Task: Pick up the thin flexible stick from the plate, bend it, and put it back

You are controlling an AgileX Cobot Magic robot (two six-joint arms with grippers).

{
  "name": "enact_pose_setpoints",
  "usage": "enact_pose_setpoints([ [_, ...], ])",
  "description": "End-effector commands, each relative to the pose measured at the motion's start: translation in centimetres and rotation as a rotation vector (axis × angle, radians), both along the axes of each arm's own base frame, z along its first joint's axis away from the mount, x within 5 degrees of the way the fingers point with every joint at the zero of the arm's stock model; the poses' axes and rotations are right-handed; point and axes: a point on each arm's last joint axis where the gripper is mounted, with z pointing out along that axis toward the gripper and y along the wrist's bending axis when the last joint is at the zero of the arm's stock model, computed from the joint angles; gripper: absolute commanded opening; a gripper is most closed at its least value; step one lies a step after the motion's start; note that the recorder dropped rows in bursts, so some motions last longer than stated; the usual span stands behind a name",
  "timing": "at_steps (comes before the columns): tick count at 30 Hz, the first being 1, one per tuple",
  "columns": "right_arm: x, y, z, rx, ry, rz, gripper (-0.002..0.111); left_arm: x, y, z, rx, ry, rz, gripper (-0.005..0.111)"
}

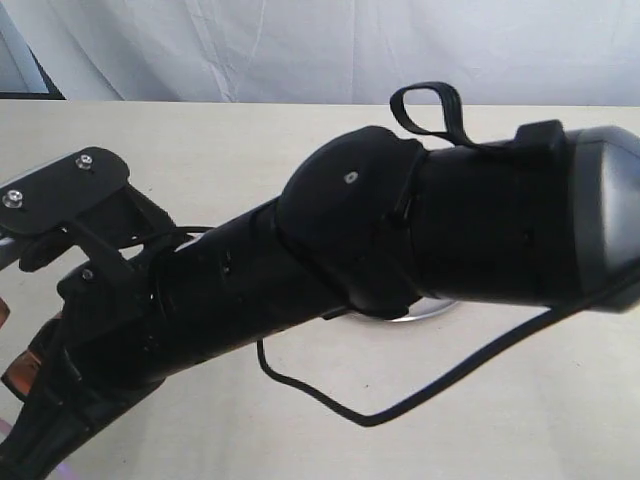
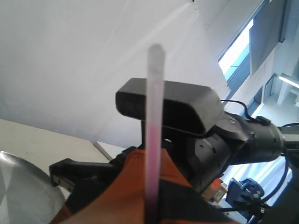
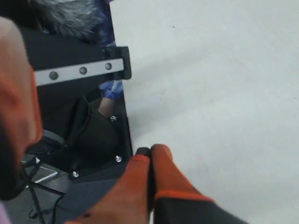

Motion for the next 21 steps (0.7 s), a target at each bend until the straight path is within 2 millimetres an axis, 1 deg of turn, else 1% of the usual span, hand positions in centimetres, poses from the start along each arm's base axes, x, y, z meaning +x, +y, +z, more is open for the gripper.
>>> enact_pose_setpoints([
  [1,0.1,-1.0,1.6,-0.023,-0.091,-0.013,0.0,0.3,0.1,-0.4,0.063,0.001,0.048,0.0],
  [3,0.0,-1.7,2.6,-0.046,-0.157,-0.013,0.001,0.4,0.1,-0.6,0.102,-0.009,0.059,0.0],
  [5,-0.1,-2.4,3.6,-0.055,-0.18,-0.042,0.004,0.4,0.1,-0.7,0.131,-0.016,0.06,0.0],
  [6,-0.2,-2.9,4.2,-0.063,-0.2,-0.054,0.009,0.4,0.0,-0.8,0.133,-0.017,0.06,0.0],
  [8,-0.4,-3.4,4.8,-0.061,-0.184,-0.085,0.018,0.4,0.0,-0.8,0.133,-0.017,0.06,0.0],
  [9,-0.6,-3.6,5.2,-0.059,-0.168,-0.088,0.027,0.4,0.1,-0.8,0.133,-0.016,0.062,0.0],
  [11,-1.0,-3.8,5.4,-0.062,-0.154,-0.069,0.04,0.4,0.1,-0.8,0.138,-0.018,0.062,0.0],
  [12,-1.2,-3.9,5.5,-0.07,-0.143,-0.051,0.05,0.4,0.1,-0.8,0.138,-0.018,0.062,0.0],
  [14,-1.6,-3.9,5.3,-0.076,-0.101,-0.029,0.058,0.4,0.1,-0.8,0.138,-0.018,0.062,0.0],
  [16,-1.9,-3.7,5.0,-0.079,-0.04,-0.01,0.057,0.4,0.1,-0.8,0.138,-0.018,0.062,0.0],
  [21,-2.2,-3.3,4.3,-0.085,0.037,0.008,0.047,0.3,0.0,-0.8,0.134,-0.019,0.053,0.0],
])
